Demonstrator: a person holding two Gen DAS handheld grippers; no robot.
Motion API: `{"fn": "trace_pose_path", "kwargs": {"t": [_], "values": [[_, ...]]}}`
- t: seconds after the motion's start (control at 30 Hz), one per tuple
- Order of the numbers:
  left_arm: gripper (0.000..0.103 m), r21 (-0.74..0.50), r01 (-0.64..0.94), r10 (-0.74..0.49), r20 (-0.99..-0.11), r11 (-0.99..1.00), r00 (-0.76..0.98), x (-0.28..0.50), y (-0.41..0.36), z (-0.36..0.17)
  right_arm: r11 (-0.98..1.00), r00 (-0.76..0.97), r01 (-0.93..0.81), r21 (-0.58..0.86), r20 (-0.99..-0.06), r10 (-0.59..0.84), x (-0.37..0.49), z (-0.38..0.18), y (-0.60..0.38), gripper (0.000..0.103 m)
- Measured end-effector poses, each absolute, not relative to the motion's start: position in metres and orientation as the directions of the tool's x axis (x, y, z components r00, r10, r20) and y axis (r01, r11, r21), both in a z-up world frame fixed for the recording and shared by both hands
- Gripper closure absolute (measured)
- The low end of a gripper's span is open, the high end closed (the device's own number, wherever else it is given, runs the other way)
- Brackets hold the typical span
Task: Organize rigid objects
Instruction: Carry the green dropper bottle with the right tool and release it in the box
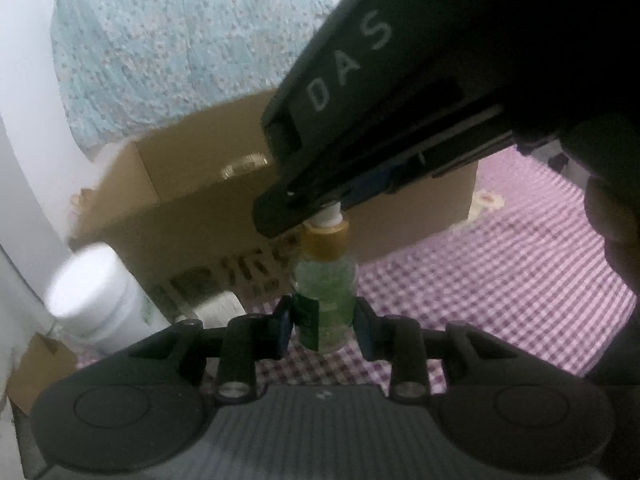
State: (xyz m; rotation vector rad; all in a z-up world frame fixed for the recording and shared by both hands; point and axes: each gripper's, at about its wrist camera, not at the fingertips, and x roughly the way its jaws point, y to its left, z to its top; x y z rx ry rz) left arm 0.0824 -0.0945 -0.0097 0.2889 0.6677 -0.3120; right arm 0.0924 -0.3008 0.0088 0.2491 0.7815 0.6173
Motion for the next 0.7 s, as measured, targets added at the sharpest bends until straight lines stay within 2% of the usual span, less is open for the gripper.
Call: {"fn": "trace_pose_path", "kwargs": {"t": [0.23,0.37,0.53,0.7], "values": [[0.070,0.153,0.367,-0.220,-0.571,0.918,0.791,0.091,-0.078,0.057,0.759,0.588,-0.527,0.383,-0.480,0.651,0.090,0.077,-0.297,0.087],[0.070,0.124,0.377,-0.243,-0.574,0.918,0.782,0.120,-0.073,0.082,0.743,0.596,-0.566,0.359,-0.445,0.669,0.114,0.108,-0.292,0.087],[0.070,0.054,0.364,-0.242,-0.656,0.930,0.715,0.185,-0.074,0.083,0.742,0.569,-0.546,0.388,-0.478,0.669,0.173,0.112,-0.285,0.087],[0.070,-0.004,0.325,-0.212,-0.765,0.946,0.608,0.240,-0.079,0.055,0.745,0.493,-0.451,0.492,-0.558,0.668,0.243,0.078,-0.282,0.087]]}}
